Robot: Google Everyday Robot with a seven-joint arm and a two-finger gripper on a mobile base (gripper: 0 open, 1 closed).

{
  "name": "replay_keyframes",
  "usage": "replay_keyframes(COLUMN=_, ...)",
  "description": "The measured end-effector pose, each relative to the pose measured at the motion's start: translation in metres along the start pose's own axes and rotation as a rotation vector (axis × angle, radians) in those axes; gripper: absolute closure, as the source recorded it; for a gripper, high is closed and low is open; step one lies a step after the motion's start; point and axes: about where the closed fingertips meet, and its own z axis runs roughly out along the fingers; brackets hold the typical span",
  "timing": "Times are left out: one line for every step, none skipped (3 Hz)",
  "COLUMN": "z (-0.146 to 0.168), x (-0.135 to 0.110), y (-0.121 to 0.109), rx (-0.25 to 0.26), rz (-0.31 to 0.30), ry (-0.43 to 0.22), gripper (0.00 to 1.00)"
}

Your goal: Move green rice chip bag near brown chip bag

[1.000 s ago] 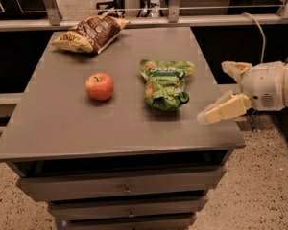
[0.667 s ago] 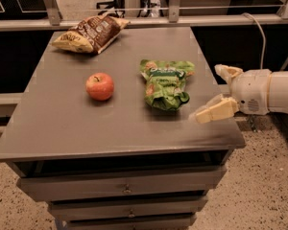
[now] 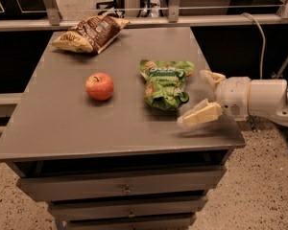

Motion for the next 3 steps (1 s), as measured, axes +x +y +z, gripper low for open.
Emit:
replay_keyframes(z=0.002, x=-0.006, y=0.008, rx=-0.009, rz=-0.002, ry=-0.027, gripper=0.00)
replay_keyframes(z=0.010, x=-0.015, y=0.015, rx=-0.005, rz=0.000, ry=-0.055, gripper=0.00)
replay_keyframes(z=0.018, x=-0.020, y=0.018, rx=-0.022, rz=-0.003, ry=-0.060, gripper=0.02)
